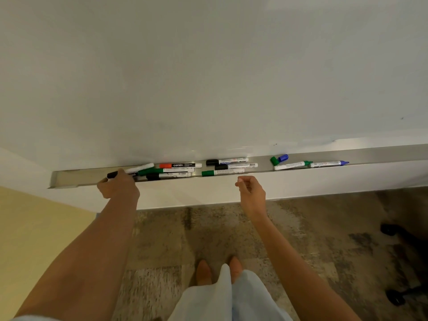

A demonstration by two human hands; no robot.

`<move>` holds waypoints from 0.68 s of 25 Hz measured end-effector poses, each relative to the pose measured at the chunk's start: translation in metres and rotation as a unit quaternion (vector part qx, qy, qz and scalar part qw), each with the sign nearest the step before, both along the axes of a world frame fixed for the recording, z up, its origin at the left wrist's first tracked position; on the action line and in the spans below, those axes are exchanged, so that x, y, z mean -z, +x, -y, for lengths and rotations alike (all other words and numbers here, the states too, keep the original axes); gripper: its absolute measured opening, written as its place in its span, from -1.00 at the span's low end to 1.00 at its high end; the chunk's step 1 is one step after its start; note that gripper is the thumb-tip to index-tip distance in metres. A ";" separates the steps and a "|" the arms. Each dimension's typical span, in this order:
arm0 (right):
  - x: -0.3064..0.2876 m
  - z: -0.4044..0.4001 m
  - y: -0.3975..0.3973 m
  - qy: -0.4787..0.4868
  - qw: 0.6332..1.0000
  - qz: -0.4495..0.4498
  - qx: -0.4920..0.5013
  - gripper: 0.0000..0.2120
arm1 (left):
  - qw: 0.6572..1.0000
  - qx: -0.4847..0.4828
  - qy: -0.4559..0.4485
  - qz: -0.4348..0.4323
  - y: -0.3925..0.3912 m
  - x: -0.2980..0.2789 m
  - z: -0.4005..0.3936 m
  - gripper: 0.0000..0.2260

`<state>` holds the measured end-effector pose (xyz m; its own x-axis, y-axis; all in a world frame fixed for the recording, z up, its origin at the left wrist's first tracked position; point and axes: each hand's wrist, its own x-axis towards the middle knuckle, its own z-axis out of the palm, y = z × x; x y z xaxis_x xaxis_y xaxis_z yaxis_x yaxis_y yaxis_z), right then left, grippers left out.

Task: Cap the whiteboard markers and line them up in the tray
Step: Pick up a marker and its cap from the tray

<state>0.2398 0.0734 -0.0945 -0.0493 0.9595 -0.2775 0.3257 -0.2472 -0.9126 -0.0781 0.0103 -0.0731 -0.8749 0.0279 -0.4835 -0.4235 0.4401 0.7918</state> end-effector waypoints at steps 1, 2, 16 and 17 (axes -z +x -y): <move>0.001 0.000 0.000 -0.001 1.000 0.001 -0.002 -0.92 | 0.999 -0.046 0.027 0.005 0.004 -0.002 -0.001 -0.63; 0.002 0.000 0.000 0.000 1.000 0.005 -0.003 -0.93 | 0.995 -0.087 0.046 0.011 0.005 -0.004 -0.002 -0.58; 0.013 -0.047 0.078 0.179 0.931 0.318 -0.017 -0.67 | 0.866 0.322 0.056 -0.377 0.092 0.000 -0.024 -0.92; 0.011 -0.057 0.089 0.189 0.917 0.350 -0.024 -0.64 | 0.845 0.359 0.065 -0.390 0.101 -0.001 -0.029 -0.93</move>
<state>0.3288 0.1307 -0.1055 -0.0304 0.9950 0.0950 0.8671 0.0735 -0.4927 0.0229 0.0390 -0.0721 -0.6608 0.6961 0.2807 0.5894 0.2498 0.7682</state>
